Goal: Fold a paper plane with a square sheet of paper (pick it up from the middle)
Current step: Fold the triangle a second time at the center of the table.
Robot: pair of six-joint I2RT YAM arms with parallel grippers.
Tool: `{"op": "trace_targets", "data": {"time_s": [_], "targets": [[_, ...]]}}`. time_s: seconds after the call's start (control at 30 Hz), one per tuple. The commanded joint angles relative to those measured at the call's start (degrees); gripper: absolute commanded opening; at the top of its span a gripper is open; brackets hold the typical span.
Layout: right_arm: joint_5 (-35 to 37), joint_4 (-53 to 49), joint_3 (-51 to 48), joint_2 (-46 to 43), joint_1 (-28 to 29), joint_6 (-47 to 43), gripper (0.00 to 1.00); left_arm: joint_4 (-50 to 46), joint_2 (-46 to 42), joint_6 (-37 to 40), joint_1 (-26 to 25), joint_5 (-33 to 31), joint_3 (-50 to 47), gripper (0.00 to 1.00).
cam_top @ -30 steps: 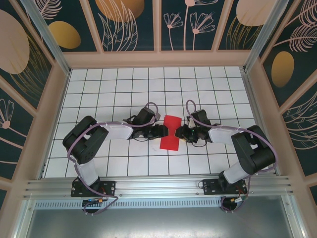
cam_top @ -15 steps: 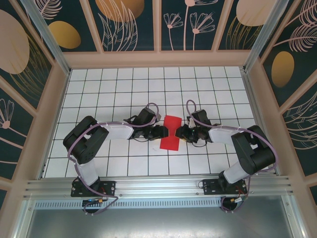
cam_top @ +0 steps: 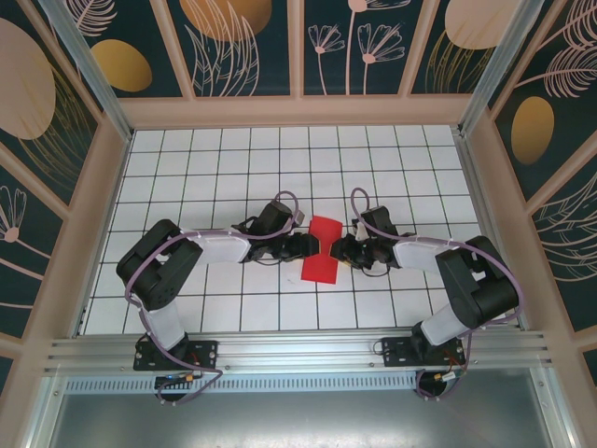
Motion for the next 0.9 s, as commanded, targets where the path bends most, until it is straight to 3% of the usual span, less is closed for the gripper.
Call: {"op": "trace_targets", "data": {"time_s": [0.0, 0.47, 0.57, 0.73, 0.87], "targets": [[-1.04, -1.00, -0.66, -0.68, -0.49, -1.60, 0.37, 2.00, -0.71, -0.83, -0.28, 0.69, 0.19, 0.50], [-1.29, -1.88, 0.31, -0.10, -0.53, -3.06, 0.38, 4.35, 4.13, -1.10, 1.76, 3.55, 3.87, 0.41], [-1.61, -2.19, 0.67, 0.20, -0.62, -3.46, 0.38, 4.79, 5.24, -0.96, 2.27, 4.52, 4.47, 0.35], [-0.58, -3.49, 1.43, -2.33, -0.55, -3.71, 0.40, 4.70, 5.40, -0.93, 2.54, 4.48, 4.68, 0.17], [2.30, -6.76, 2.25, -7.60, -0.02, -4.47, 0.47, 5.74, 3.09, -2.27, 2.54, 3.01, 2.59, 0.08]]}}
